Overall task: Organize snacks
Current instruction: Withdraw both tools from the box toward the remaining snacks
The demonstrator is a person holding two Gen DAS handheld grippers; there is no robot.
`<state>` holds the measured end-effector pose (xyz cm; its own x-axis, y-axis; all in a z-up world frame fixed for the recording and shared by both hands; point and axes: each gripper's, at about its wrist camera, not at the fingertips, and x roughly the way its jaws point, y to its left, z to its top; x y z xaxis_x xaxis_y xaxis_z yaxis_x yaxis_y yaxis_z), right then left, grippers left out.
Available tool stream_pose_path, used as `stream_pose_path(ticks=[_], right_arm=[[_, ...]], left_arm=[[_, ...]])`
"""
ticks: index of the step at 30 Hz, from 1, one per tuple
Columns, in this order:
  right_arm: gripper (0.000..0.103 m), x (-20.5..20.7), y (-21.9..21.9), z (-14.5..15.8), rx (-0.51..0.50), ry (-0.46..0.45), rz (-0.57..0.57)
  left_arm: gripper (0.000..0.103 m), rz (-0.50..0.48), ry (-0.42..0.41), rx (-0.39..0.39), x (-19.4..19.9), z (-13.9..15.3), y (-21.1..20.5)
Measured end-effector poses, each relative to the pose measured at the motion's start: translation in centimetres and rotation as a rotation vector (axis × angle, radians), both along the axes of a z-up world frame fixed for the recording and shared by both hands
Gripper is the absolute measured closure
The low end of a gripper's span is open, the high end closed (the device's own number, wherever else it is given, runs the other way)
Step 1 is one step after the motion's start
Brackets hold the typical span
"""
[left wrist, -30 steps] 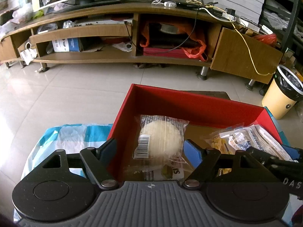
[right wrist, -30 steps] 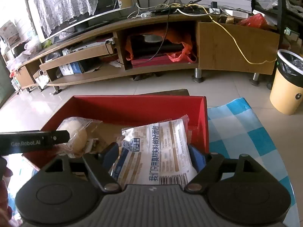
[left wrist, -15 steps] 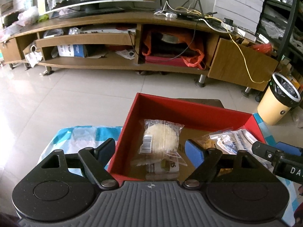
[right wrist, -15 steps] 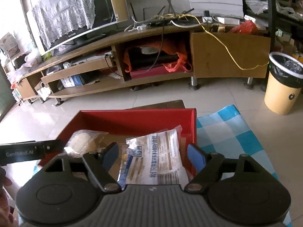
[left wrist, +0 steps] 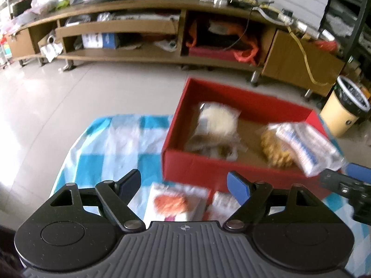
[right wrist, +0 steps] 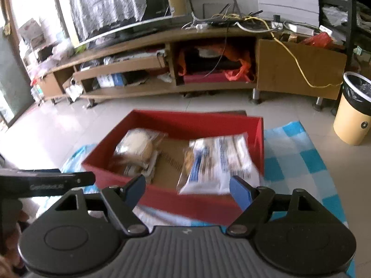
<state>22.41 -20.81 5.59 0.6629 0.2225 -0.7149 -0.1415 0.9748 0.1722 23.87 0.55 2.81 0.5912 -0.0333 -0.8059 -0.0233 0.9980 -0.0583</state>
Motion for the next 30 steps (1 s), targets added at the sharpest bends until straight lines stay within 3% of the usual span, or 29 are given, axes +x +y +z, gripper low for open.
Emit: stream_pose_path(ticks=[6, 30], right_arm=[[0.027, -2.1, 0.3, -1.1, 0.021, 0.06, 0.011], [0.027, -5.7, -0.8, -2.0, -0.007, 0.13, -0.024]], left_arm=[[0.017, 0.008, 0.092, -0.007, -0.2, -2.5, 0.7], [0.017, -0.012, 0.213, 0.013, -0.3, -6.4, 0.6]])
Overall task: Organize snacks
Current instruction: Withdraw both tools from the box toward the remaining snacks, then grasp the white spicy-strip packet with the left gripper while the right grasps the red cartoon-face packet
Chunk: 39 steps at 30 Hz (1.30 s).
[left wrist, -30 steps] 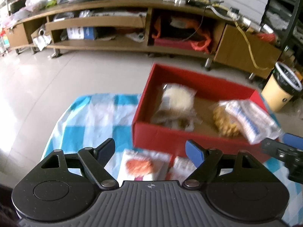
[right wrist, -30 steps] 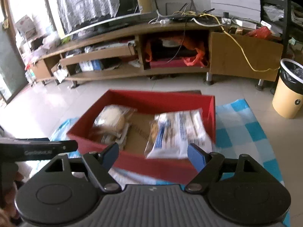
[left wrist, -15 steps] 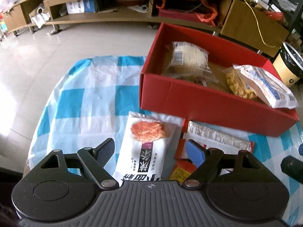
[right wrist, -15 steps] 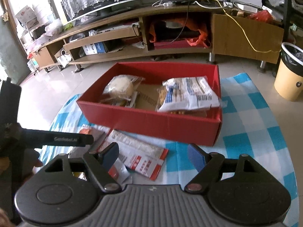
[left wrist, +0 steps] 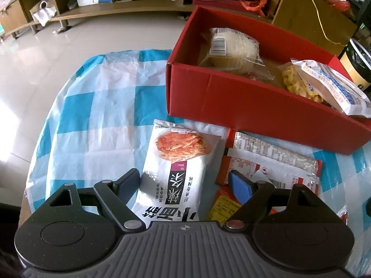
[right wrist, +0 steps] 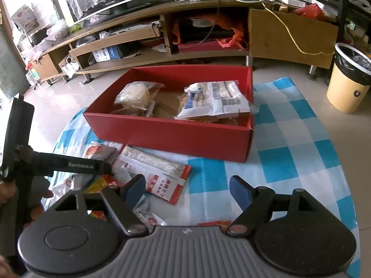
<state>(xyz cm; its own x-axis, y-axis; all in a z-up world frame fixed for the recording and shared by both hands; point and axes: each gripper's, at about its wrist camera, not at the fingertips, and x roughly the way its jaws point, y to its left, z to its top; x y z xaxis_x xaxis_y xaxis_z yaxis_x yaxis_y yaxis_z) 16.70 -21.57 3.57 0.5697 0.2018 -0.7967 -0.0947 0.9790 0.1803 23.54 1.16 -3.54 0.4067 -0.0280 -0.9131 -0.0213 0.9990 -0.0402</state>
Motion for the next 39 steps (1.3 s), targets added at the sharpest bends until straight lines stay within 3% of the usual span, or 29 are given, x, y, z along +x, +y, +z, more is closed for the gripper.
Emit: stream_pose_path(ticks=[8, 12, 17, 22, 24, 25, 26, 34, 39], right_arm=[[0.027, -2.2, -3.1, -0.5, -0.023, 0.043, -0.068], [0.027, -3.5, -4.1, -1.6, -0.014, 0.101, -0.092], [0.027, -3.9, -2.5, -3.1, -0.016, 0.153, -0.027], [0.027, -3.7, -1.0, -4.6, -0.059, 0.194, 0.02], [0.027, -3.8, -1.0, -4.9, -0.072, 0.206, 0.021], [0.027, -3.8, -1.1, -5.1, -0.081, 0.209, 0.02], [0.027, -3.8, -1.2, -5.2, -0.088, 0.212, 0.015], [0.025, -3.7, -1.0, -6.3, -0.1, 0.234, 0.041], [0.03, -3.7, -0.7, -6.4, -0.129, 0.213, 0.059]], left_arm=[[0.043, -0.011, -0.002, 0.014, -1.0, 0.5, 0.3], [0.048, -0.005, -0.004, 0.01, -2.7, 1.0, 0.6], [0.058, 0.021, -0.014, -0.039, -5.2, 2.2, 2.0], [0.058, 0.014, -0.007, -0.07, -7.5, 2.9, 3.3], [0.042, 0.004, 0.001, -0.064, -8.0, 2.7, 3.5], [0.025, 0.012, 0.002, -0.057, -8.1, 2.6, 3.6], [0.018, 0.013, -0.002, -0.049, -8.2, 2.5, 3.7], [0.017, 0.028, 0.023, -0.054, -7.2, 0.9, 3.7], [0.036, 0.033, 0.024, -0.084, -7.5, 1.0, 3.7]])
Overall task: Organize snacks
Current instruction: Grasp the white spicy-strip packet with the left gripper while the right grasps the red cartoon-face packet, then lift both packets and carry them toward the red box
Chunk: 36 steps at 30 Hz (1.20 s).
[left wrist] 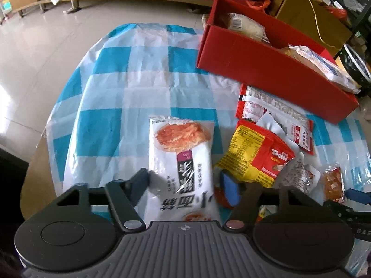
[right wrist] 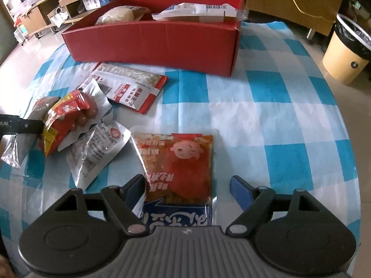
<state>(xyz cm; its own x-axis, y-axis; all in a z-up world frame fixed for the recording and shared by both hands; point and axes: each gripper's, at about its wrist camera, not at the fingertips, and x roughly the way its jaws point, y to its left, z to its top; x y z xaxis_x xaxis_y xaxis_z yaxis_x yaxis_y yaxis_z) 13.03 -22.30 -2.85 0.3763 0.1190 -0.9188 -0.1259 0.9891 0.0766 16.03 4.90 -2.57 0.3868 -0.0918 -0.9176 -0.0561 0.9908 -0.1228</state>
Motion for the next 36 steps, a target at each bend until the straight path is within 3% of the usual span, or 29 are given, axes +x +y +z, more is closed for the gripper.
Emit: stream_pose_path(ticks=[4, 6, 15, 18, 21, 23, 26, 31, 36], right_arm=[[0.053, -0.4, 0.1, 0.5, -0.006, -0.024, 0.01], [0.058, -0.7, -0.4, 0.7, 0.017, -0.02, -0.013], [0.06, -3.2, -0.5, 2.9, 0.074, -0.078, -0.038], [0.06, -3.4, 0.1, 3.3, 0.086, -0.087, -0.023], [0.06, -3.5, 0.5, 3.2, 0.094, -0.086, -0.005], [0.06, -3.5, 0.4, 3.2, 0.101, -0.084, -0.003], [0.06, -3.5, 0.2, 3.3, 0.114, -0.083, -0.006], [0.059, -3.3, 0.0, 3.4, 0.125, -0.085, -0.005], [0.059, -3.2, 0.3, 3.5, 0.13, -0.086, 0.006]], left_arm=[[0.048, -0.001, 0.003, 0.026, -0.6, 0.5, -0.4], [0.051, -0.004, 0.005, 0.022, -1.1, 0.7, -0.5], [0.064, 0.014, -0.011, -0.024, -4.1, 2.0, 0.7], [0.064, 0.006, -0.008, -0.015, -4.9, 1.9, 0.6], [0.054, -0.012, -0.003, 0.001, -5.5, 1.5, 0.2], [0.033, -0.008, 0.007, 0.014, -5.6, 1.0, 0.2], [0.019, 0.002, 0.014, 0.038, -5.4, 0.4, 0.2], [0.021, 0.013, 0.027, 0.094, -5.1, -0.6, -0.2], [0.043, -0.005, -0.007, 0.127, -5.4, -0.1, -1.2]])
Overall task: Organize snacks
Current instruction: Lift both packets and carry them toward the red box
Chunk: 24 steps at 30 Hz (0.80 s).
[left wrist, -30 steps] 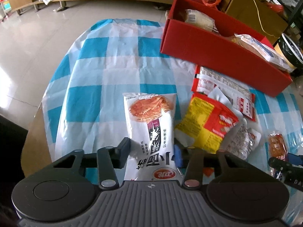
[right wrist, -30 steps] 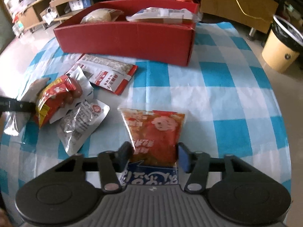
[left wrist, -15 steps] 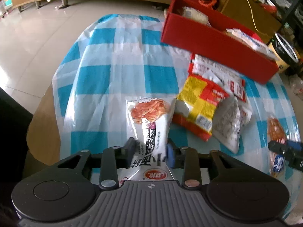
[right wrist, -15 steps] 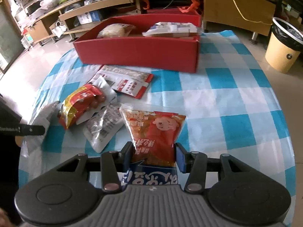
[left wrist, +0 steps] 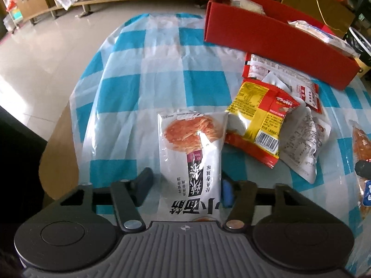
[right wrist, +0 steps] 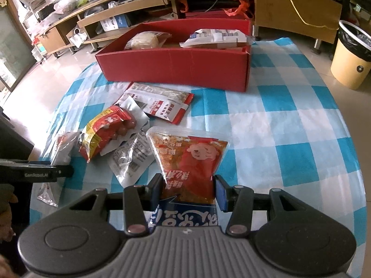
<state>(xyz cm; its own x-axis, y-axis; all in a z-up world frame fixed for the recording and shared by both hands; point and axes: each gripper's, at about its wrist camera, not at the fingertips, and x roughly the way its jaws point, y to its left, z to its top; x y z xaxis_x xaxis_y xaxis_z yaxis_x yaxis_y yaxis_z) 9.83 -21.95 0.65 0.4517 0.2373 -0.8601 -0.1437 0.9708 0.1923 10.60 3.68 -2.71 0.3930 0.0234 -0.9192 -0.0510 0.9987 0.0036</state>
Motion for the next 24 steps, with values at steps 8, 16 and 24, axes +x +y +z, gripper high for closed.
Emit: stream_pose_path(ticks=[8, 16, 24], right_arm=[[0.059, -0.1, 0.2, 0.6, 0.009, -0.022, 0.007], [0.059, 0.2, 0.4, 2.0, 0.034, -0.064, 0.005], [0.059, 1.5, -0.3, 2.7, 0.042, -0.089, -0.035]], left_arm=[[0.061, -0.032, -0.028, -0.009, -0.9, 0.8, -1.4], [0.062, -0.056, -0.09, -0.04, -1.7, 3.0, -2.8], [0.062, -0.111, -0.179, -0.076, -1.0, 5.3, -4.6]])
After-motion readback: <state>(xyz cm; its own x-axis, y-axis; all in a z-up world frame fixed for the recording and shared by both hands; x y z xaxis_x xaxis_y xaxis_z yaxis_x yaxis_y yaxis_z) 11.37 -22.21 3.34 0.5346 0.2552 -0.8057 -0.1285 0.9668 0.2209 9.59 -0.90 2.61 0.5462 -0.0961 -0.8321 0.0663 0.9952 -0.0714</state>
